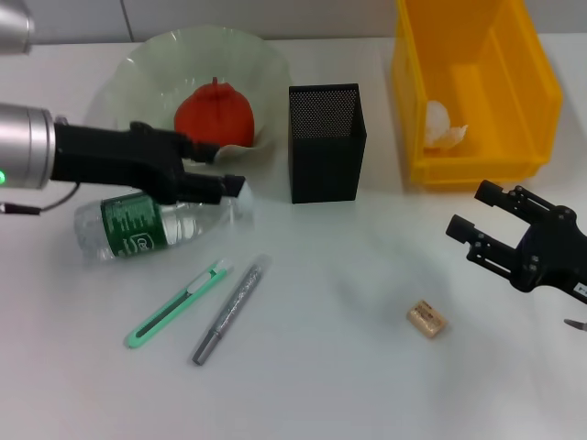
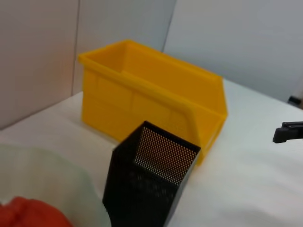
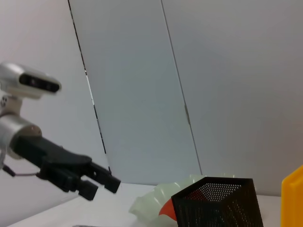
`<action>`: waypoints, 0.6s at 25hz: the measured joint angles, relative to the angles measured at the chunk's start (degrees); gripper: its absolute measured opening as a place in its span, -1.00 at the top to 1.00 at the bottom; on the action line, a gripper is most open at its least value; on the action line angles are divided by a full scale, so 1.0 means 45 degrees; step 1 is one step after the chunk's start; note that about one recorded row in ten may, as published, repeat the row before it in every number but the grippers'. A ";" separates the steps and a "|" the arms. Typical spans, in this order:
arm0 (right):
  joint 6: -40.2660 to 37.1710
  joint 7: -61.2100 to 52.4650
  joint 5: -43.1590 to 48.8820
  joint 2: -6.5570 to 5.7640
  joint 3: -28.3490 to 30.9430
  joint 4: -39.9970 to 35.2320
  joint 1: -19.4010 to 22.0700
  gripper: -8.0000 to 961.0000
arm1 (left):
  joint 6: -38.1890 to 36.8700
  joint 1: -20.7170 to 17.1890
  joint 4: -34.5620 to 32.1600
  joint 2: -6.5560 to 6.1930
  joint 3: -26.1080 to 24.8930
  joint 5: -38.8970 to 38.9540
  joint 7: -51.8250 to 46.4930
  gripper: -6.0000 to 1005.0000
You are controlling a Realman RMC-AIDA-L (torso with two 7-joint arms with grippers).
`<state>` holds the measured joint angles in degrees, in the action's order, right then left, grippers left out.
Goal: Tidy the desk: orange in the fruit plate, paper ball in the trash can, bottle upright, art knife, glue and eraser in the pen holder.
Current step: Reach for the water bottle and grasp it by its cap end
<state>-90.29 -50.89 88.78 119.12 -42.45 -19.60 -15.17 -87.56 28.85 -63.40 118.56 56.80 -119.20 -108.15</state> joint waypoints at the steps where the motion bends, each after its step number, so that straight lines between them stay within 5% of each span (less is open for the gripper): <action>1: 0.0039 0.0000 0.0000 0.0006 0.0000 0.0001 -0.0011 -0.47 | -0.0030 0.0004 -0.0275 0.0000 0.0070 -0.0087 -0.0167 -0.35; 7: 0.0216 0.0129 0.0000 0.0039 -0.0035 0.0162 -0.0198 -0.47 | -0.0060 0.0320 -0.2249 -0.0009 0.0836 -0.1707 -0.2549 -0.35; 15: 0.0375 0.0156 -0.0002 0.0052 -0.0039 0.0414 -0.0414 -0.47 | -0.0125 0.0490 -0.3382 0.0006 0.2442 -0.2306 -0.2777 -0.35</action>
<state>-88.60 -50.19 88.77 119.36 -42.63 -17.74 -17.04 -88.12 31.05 -78.62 118.58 67.79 -129.58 -120.65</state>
